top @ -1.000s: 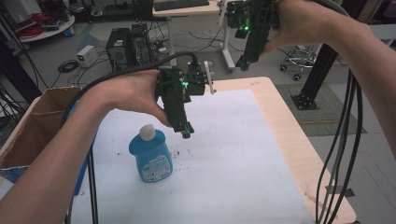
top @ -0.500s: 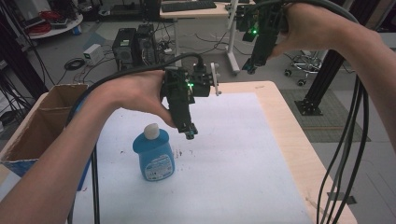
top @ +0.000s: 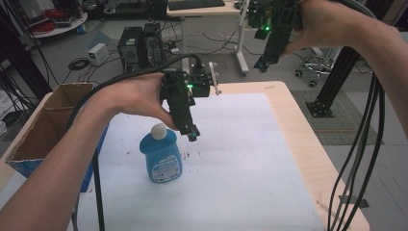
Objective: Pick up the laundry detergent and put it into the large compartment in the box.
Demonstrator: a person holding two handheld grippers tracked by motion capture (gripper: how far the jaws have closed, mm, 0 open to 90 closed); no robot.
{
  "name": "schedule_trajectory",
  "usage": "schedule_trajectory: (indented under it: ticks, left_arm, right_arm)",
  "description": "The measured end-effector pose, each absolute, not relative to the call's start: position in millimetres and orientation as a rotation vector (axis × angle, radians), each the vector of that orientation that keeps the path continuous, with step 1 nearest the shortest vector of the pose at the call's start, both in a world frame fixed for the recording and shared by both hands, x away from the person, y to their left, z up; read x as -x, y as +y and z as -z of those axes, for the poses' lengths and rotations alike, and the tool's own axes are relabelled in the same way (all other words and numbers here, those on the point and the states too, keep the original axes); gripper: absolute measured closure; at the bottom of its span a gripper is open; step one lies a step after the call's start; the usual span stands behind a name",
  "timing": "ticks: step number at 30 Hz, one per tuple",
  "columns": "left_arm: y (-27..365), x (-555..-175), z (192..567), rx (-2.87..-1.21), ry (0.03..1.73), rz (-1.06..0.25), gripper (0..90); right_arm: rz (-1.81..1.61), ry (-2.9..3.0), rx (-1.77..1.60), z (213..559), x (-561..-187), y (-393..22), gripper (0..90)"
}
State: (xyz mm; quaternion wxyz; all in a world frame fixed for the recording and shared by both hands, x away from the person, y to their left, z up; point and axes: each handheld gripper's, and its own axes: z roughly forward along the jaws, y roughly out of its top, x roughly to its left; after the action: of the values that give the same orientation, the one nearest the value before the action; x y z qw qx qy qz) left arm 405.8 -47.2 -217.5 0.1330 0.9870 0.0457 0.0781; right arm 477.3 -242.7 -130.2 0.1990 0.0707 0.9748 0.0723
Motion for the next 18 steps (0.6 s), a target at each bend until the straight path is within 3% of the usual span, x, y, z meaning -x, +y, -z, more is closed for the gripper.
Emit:
schedule_trajectory:
  ticks: [18]
  left_arm:
    - [7, -402, 228, -2.790, 0.321, -0.229, 15.8]
  right_arm:
    - [-0.186, 2.734, -0.191, 135, -482, -232, 12.4]
